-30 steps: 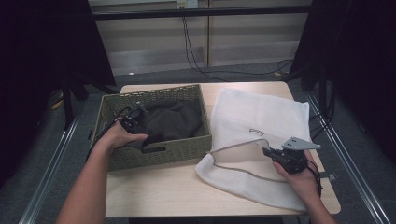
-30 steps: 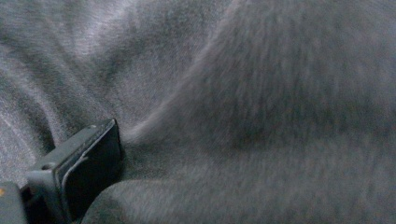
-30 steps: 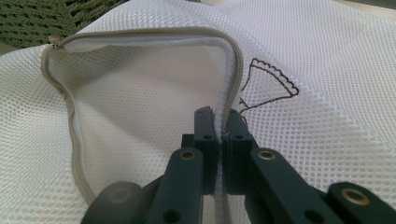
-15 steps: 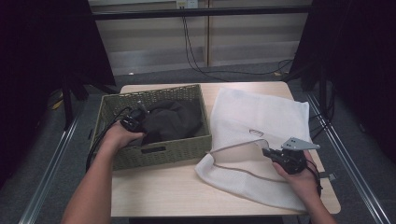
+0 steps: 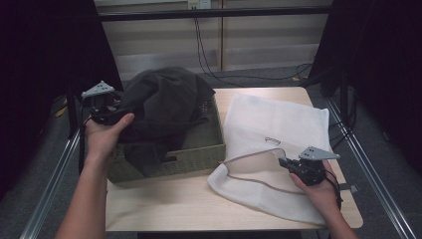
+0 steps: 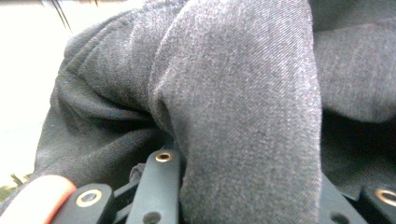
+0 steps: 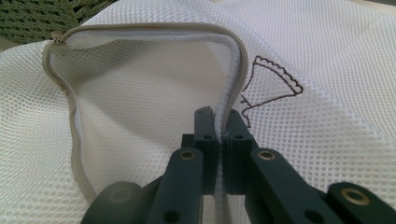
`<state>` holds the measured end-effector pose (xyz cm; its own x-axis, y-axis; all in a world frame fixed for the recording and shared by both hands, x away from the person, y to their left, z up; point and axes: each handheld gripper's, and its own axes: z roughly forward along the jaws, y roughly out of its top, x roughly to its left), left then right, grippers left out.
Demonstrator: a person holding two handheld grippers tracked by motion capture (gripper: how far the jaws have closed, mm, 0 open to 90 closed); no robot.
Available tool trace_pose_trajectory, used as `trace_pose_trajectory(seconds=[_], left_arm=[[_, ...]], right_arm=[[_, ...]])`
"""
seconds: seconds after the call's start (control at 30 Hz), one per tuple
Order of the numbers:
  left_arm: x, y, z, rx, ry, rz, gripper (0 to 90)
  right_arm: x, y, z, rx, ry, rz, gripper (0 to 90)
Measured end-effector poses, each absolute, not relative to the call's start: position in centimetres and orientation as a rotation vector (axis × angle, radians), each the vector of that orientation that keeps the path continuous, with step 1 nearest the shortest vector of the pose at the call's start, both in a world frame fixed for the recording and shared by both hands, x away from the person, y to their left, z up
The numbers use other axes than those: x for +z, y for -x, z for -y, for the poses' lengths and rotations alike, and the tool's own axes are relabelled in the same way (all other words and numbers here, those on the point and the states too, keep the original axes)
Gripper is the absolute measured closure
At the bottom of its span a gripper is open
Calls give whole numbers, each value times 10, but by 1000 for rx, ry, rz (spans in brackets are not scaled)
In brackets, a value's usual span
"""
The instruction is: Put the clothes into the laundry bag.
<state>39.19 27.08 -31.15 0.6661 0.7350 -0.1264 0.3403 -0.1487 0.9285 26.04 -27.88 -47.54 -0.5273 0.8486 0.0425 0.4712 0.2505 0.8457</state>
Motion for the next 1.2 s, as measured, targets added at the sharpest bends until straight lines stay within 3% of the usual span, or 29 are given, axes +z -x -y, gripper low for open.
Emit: trace_pose_trajectory(seconds=[0.13,0.33,0.63,0.9,1.2], left_arm=[[-295,-383,-276,431,-1659,-837,717],[-298,-378,-274,404,-1578,-829,716],[-302,-373,-260,363,-1600,-791,717],[-285,-349,-230,284,-1609,-646,716],[-281,-296,-165,58,-1639,-378,715]], right_arm=[[-476,-261,278,1195,-1199,-2104,868],[-475,-260,278,1203,-1199,-2099,869],[-475,-261,278,1220,-1192,-2103,872],[-473,-261,279,1241,-1188,-2108,873],[-470,-262,280,1266,-1207,-2093,874]])
